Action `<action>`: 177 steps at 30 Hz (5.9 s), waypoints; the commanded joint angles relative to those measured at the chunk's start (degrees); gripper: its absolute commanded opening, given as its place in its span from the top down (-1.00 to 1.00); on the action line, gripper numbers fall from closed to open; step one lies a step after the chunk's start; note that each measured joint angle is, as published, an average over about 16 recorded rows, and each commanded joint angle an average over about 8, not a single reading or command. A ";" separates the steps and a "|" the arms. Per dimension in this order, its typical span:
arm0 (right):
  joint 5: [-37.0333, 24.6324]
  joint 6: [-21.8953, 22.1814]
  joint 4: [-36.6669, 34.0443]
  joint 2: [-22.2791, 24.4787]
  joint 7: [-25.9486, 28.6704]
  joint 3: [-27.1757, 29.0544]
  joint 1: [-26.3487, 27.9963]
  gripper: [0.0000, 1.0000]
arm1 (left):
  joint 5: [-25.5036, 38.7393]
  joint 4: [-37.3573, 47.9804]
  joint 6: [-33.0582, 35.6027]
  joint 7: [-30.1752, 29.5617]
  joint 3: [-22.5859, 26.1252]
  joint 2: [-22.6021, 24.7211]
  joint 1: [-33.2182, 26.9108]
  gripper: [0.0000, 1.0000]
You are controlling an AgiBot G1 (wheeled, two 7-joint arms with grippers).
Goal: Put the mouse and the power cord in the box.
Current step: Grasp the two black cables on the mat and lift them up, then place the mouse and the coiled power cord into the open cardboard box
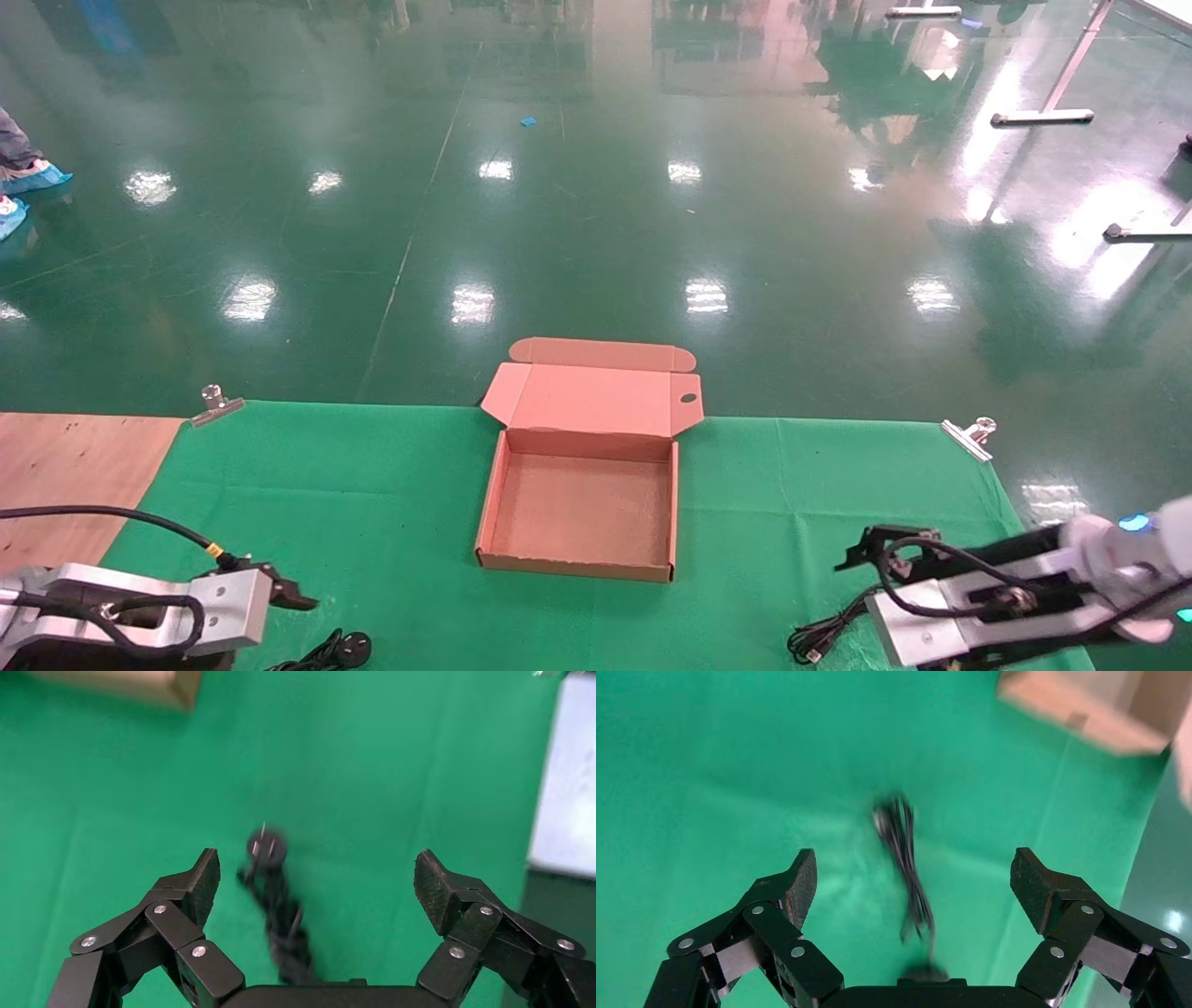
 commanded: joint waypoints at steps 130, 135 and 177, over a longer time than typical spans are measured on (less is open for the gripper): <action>-3.12 4.35 -57.20 -22.55 -38.19 -0.23 27.11 1.00 | 14.45 31.39 -9.46 22.26 5.46 14.25 -22.82 1.00; -1.89 3.21 -56.91 -24.62 -35.55 0.61 30.06 1.00 | 12.83 28.64 -10.23 28.05 4.61 16.59 -24.77 1.00; 8.47 28.65 -39.17 -30.67 -15.34 -11.96 24.47 1.00 | 6.48 50.03 -33.97 57.27 0.03 34.92 -28.06 1.00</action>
